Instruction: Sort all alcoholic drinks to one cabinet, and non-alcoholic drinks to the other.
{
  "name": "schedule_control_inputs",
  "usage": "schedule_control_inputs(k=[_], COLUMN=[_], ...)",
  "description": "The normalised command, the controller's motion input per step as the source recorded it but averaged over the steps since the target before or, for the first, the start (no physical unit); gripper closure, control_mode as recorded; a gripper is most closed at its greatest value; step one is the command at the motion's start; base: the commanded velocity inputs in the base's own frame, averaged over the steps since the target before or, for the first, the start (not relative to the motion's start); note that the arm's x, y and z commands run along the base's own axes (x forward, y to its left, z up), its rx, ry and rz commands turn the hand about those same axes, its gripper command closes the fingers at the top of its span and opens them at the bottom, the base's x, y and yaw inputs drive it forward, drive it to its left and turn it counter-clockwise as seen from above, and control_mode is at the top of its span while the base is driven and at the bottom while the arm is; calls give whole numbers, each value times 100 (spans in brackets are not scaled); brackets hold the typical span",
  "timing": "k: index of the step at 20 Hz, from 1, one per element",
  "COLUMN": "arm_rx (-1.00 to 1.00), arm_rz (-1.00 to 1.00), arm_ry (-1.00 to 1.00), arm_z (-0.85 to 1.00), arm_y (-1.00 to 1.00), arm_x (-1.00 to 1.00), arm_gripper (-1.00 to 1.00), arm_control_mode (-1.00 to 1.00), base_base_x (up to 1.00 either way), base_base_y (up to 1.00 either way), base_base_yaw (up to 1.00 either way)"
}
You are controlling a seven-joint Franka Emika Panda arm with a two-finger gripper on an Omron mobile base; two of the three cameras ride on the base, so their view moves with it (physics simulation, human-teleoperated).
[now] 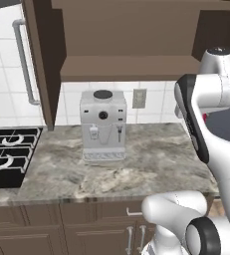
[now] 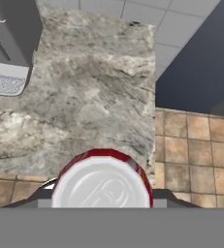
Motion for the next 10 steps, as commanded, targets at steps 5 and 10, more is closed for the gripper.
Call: schedule_control_inputs(k=[5, 10], arm_rx=[0, 0], arm_rz=[0, 0], arm_ry=[0, 0], arm_z=[0, 0], arm_y=[0, 0], arm_x=[0, 8], arm_gripper=[100, 100], arm_control_mode=[100, -100], base_base_x=[57, 48], base_base_y=[0, 0], base_base_yaw=[0, 0])
